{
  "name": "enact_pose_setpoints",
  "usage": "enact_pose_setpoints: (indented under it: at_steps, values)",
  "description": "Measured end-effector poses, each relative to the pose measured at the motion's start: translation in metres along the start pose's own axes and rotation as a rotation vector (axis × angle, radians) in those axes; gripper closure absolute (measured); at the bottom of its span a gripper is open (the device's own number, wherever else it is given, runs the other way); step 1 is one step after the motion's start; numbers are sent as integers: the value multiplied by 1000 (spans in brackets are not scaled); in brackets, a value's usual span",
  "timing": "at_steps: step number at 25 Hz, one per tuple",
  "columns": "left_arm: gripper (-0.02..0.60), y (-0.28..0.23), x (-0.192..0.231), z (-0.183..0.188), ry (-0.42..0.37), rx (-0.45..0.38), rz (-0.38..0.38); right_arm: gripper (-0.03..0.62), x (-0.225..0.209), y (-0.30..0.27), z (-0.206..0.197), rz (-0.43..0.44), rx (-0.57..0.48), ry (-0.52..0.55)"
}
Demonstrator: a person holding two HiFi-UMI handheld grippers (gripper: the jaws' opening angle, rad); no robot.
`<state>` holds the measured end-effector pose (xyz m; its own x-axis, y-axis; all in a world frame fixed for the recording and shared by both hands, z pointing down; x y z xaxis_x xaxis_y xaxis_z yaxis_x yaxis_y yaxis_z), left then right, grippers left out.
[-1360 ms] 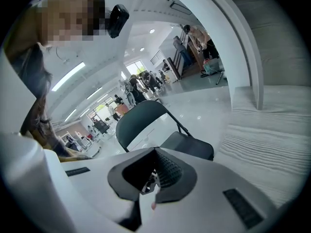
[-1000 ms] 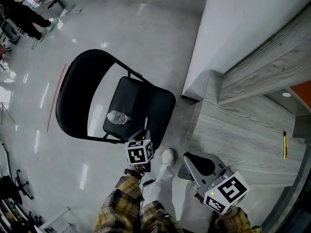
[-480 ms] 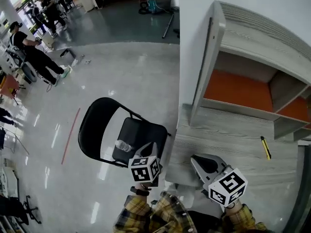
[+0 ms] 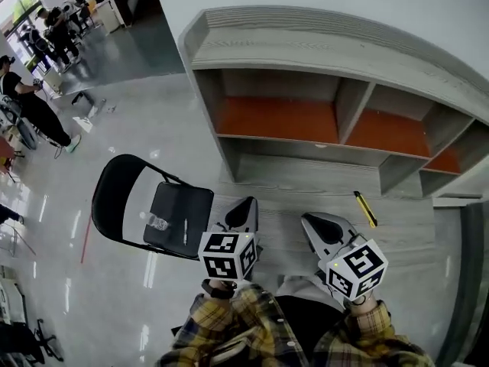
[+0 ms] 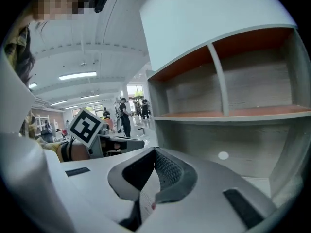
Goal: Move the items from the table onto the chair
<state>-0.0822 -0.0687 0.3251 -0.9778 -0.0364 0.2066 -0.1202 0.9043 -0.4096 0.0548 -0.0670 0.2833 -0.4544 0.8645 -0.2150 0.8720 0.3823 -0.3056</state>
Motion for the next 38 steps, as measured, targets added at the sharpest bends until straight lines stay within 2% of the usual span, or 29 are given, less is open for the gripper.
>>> enact_pose_setpoints:
  at_steps: [7,13,21,38]
  values:
    - [577,-15,-129,-4,-65,-19,-147,577,-60,93,-21,-129,-10,-38]
    - [577,-14,-188,-11,-102,-25,-224,577,-82,132,-35,-179,-28,-81]
    - [577,-3,-212,-10,-139,-33,-269,577,-76,150,-36,-222,-65,-98]
    - [578,-2,-201,-8,-122,-31,-263,577,-76,145,-38,-228,-59,-115]
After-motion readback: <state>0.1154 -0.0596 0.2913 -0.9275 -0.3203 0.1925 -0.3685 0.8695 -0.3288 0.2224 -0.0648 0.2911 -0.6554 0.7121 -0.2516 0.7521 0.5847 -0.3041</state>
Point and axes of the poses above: the fingertips, and each gripper's own axes: y backward along the fingers, x to its left, z out of its top, the point moved 2 cm from there along y, backward along the fingers, and after that the axes turned 2 degrees about -y, right-handed, at the moved point
